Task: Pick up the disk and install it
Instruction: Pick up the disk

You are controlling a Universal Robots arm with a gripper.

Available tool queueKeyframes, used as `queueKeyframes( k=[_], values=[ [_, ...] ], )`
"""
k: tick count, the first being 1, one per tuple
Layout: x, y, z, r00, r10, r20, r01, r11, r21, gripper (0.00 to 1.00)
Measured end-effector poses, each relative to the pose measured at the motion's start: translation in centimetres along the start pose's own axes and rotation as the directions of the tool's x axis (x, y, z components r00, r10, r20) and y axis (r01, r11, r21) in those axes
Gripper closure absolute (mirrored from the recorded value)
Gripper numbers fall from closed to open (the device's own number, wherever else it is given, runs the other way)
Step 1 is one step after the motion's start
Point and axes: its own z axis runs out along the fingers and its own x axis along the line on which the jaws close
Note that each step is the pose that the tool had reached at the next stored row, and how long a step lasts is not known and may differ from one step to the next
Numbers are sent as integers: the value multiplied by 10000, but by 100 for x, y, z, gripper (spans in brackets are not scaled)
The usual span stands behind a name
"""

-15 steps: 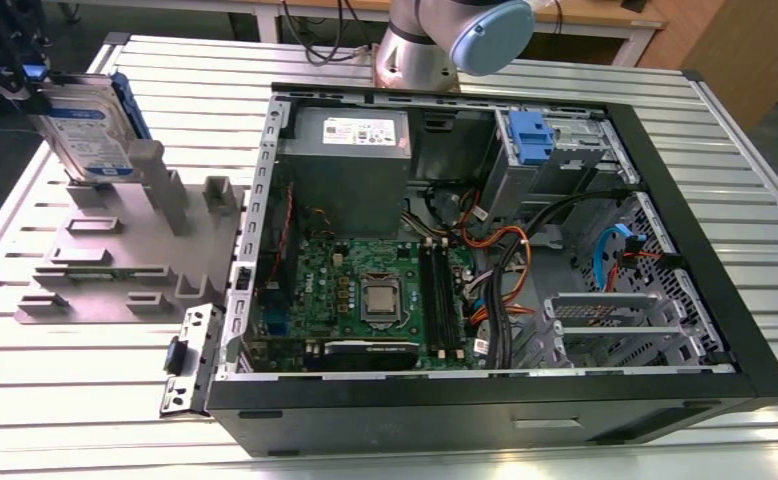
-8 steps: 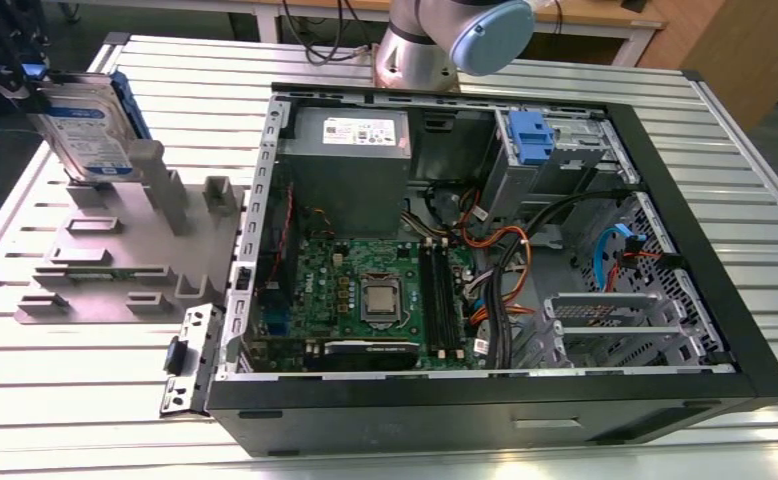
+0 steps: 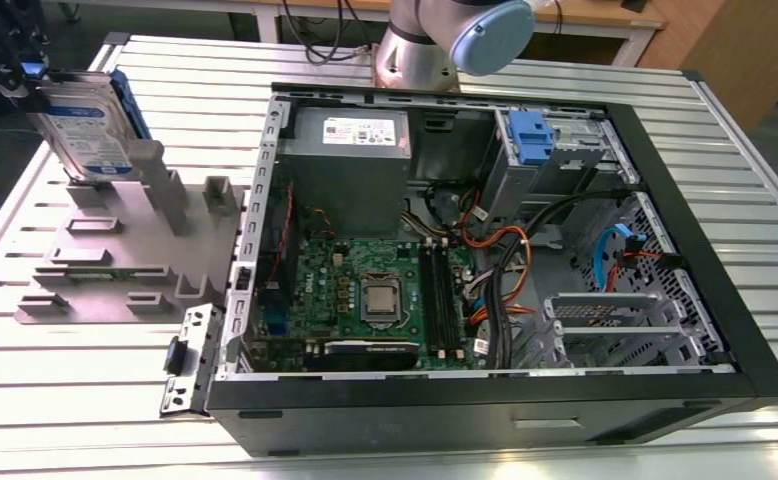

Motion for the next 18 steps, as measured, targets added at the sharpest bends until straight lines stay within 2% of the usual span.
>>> queueKeyframes(
  k=[18],
  values=[
    [-6, 0, -42, 10000, 0, 0, 0, 10000, -1, 64]
  ],
)
